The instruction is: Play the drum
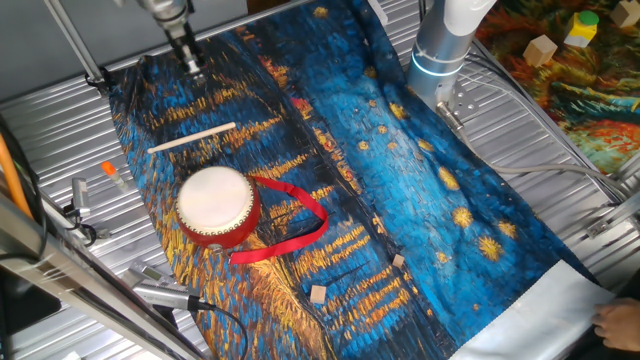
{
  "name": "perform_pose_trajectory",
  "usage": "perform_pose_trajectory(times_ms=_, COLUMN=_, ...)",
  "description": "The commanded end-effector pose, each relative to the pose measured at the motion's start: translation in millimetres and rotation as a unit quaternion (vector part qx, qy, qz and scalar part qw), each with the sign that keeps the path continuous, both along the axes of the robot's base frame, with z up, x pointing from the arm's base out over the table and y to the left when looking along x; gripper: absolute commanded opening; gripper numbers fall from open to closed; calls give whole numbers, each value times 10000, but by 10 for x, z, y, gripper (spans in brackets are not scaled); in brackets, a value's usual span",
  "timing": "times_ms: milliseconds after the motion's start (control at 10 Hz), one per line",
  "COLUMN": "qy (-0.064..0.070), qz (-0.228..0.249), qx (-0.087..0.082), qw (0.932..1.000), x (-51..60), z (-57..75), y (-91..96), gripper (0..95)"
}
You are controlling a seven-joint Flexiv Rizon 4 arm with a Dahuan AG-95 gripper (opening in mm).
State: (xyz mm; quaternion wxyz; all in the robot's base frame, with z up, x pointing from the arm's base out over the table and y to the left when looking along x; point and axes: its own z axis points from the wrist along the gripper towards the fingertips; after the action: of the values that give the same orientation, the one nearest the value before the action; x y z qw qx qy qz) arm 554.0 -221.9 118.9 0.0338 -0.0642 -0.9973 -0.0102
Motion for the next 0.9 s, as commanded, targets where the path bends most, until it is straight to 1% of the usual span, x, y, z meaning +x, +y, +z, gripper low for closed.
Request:
perform_pose_trajectory(times_ms=100, qy=-51, qz=-174, qx=-20, qw=9998, x=115, z=-57, y=113, gripper=0)
perform_pose_trajectory(times_ms=200, qy=-45, qz=-273, qx=-24, qw=9996, x=190, z=-54, y=211, gripper=0)
perform_pose_trajectory(times_ms=400, qy=-29, qz=-424, qx=-18, qw=9991, x=289, z=-94, y=321, gripper=0)
perform_pose_trajectory(times_ms=600, qy=-38, qz=-430, qx=-15, qw=9991, x=348, z=-245, y=336, gripper=0)
perform_pose_trajectory(times_ms=900, qy=-84, qz=-470, qx=-18, qw=9989, x=374, z=-432, y=343, gripper=0)
